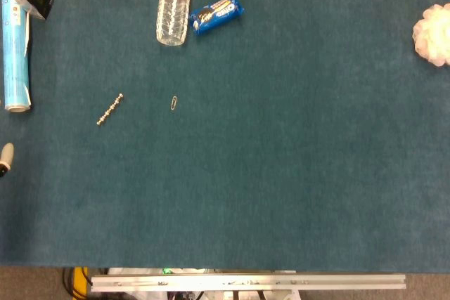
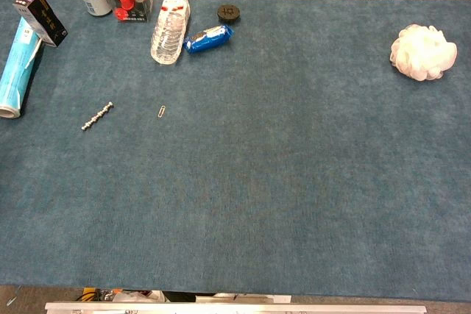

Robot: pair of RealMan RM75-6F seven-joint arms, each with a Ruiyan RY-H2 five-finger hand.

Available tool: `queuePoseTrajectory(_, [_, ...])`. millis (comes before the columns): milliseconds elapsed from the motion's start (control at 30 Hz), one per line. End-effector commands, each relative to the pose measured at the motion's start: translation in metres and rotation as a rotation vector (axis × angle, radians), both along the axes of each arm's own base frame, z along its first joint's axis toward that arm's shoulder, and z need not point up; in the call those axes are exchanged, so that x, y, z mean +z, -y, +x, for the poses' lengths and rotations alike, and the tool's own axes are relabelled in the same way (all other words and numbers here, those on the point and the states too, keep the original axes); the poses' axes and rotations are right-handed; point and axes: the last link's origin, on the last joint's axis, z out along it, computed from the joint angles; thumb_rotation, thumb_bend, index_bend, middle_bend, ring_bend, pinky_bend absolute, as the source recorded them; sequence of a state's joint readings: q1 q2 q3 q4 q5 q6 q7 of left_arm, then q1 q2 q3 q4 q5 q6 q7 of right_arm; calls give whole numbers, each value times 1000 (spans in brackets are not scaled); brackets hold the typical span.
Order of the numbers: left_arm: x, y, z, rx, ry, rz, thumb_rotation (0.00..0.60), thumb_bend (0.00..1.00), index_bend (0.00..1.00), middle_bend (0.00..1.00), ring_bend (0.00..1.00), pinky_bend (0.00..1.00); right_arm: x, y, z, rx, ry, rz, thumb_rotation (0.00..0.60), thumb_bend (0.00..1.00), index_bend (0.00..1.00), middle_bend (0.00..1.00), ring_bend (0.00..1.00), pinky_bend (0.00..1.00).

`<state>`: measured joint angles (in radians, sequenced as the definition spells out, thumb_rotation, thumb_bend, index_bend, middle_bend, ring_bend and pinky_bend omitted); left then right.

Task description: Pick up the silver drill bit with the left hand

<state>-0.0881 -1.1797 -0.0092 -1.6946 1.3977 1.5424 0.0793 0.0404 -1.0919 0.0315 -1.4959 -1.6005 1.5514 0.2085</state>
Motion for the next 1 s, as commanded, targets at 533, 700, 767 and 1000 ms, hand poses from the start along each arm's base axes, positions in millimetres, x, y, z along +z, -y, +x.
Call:
queuePoseTrajectory(533, [-66,-67,32,-104,-77,-297,600,189,310,717,704,710,2,1,0,4,-3,-6,600,252,82,119,77,105])
queuePoseTrajectory(700, [-90,-93,41,-96,-111,-341,600,191,341,774,760,744,4,-1,-3,-9,-4,-13,600,251,82,119,77,106])
queuePoseTrajectory(767, [-99,-100,44,-85,-119,-350,600,191,355,785,773,753,5,-1,-5,-16,-4,-16,600,252,82,119,77,106])
queuePoseTrajectory(1000, [-121,-115,40,-14,-139,-362,600,191,400,806,789,772,6,-2,-8,-28,-5,-19,600,251,82,119,77,106])
